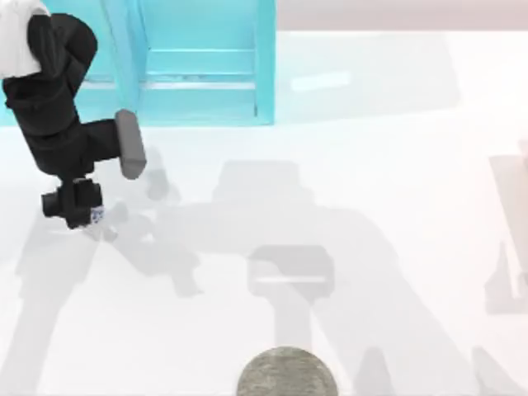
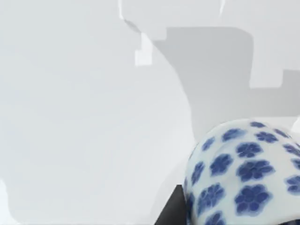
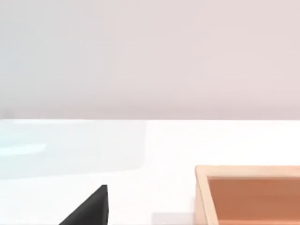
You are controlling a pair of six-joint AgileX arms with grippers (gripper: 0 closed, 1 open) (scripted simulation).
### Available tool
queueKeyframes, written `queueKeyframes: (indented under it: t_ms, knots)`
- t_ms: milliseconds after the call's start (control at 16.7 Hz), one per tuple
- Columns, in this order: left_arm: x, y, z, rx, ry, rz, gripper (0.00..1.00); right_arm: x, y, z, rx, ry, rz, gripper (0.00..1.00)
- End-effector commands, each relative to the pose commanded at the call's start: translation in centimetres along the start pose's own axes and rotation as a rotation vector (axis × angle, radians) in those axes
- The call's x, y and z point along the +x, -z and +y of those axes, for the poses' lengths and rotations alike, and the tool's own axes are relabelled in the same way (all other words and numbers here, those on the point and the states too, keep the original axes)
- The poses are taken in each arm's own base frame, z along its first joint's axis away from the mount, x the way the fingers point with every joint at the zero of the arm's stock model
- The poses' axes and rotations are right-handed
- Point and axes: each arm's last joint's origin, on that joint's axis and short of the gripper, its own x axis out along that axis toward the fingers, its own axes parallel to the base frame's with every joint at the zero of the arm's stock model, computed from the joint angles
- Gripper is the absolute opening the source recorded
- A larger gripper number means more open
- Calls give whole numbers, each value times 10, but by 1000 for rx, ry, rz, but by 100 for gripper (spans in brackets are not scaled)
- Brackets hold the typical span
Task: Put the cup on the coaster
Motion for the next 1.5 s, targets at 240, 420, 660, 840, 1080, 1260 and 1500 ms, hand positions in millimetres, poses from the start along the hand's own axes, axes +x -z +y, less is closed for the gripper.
queueKeyframes:
  t_ms: [240,420,660,840,1080,1260,1500]
  knots:
    - [-4,-58,-41,-235,30,24,0,0,0,0,0,0,0,100]
    - [-7,-97,-83,-462,48,57,0,0,0,0,0,0,0,100]
    - [-16,-135,-145,-793,39,90,0,0,0,0,0,0,0,100]
    - [-28,-153,-189,-1008,18,82,0,0,0,0,0,0,0,100]
    - [-46,-163,-236,-1199,4,28,0,0,0,0,0,0,0,100]
    - [-56,-164,-257,-1274,4,-9,0,0,0,0,0,0,0,100]
    - [-58,-164,-263,-1294,5,-21,0,0,0,0,0,0,0,100]
